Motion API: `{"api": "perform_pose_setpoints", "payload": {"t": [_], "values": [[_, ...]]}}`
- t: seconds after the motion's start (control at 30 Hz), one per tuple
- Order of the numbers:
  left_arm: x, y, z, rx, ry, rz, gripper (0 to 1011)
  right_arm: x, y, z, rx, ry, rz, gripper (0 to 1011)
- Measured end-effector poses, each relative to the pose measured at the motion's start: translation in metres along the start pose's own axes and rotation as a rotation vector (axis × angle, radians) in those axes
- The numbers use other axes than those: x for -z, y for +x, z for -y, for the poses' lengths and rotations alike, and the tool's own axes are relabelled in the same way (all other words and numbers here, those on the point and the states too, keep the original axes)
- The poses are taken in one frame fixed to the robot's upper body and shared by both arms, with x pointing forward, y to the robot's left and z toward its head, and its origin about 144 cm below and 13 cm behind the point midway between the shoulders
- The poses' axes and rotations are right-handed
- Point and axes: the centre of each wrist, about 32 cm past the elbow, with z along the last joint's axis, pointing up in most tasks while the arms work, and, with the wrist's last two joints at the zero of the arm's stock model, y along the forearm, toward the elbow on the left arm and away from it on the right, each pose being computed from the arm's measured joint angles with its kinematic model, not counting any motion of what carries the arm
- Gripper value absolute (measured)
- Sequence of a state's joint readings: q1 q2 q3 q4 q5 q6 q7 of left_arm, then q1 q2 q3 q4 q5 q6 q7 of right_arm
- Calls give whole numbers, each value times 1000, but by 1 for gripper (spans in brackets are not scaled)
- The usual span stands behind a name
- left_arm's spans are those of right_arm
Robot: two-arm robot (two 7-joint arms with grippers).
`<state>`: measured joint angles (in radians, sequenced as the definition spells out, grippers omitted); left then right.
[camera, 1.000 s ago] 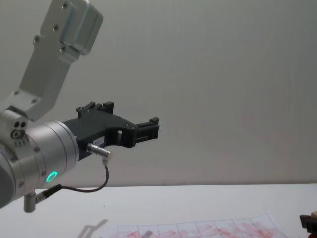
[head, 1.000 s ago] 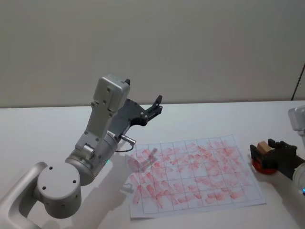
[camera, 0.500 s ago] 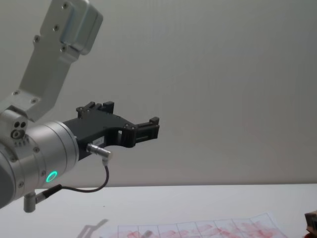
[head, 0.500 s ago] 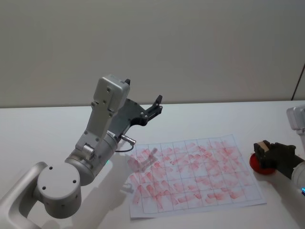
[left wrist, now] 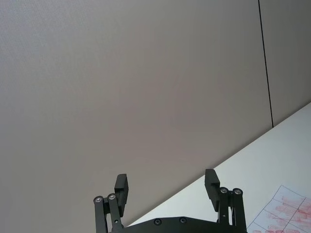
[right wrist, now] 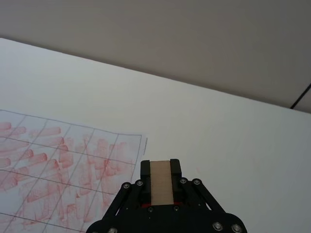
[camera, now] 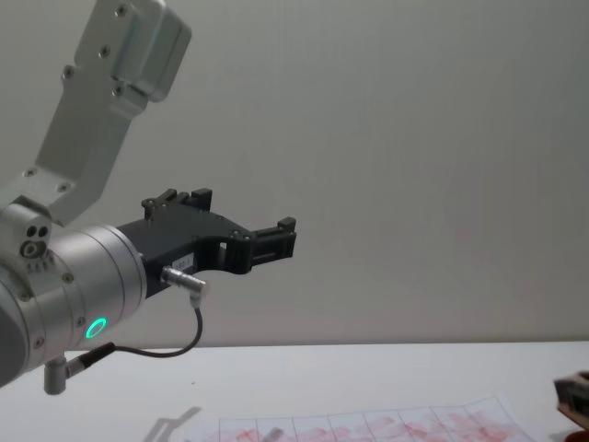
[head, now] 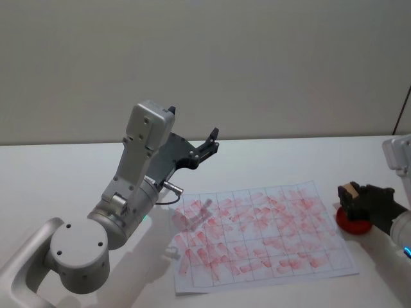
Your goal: Use the one hand to pick up the stamp and affix it onto the A4 paper.
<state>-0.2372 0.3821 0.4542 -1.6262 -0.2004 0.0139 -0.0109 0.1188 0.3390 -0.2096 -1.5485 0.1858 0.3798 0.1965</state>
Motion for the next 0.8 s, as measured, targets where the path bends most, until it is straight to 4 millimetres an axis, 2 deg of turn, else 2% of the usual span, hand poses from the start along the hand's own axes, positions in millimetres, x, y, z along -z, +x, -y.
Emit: {"api": "perform_pose_setpoints", "payload": {"t": [0.4,0.8], "values": [[0,0,0,0,0,0,1001,-23,-5,-10,-102,92,61,218],[0,0,0,0,0,0,1001,-43,-14,-29,-271,146,92,218]]}}
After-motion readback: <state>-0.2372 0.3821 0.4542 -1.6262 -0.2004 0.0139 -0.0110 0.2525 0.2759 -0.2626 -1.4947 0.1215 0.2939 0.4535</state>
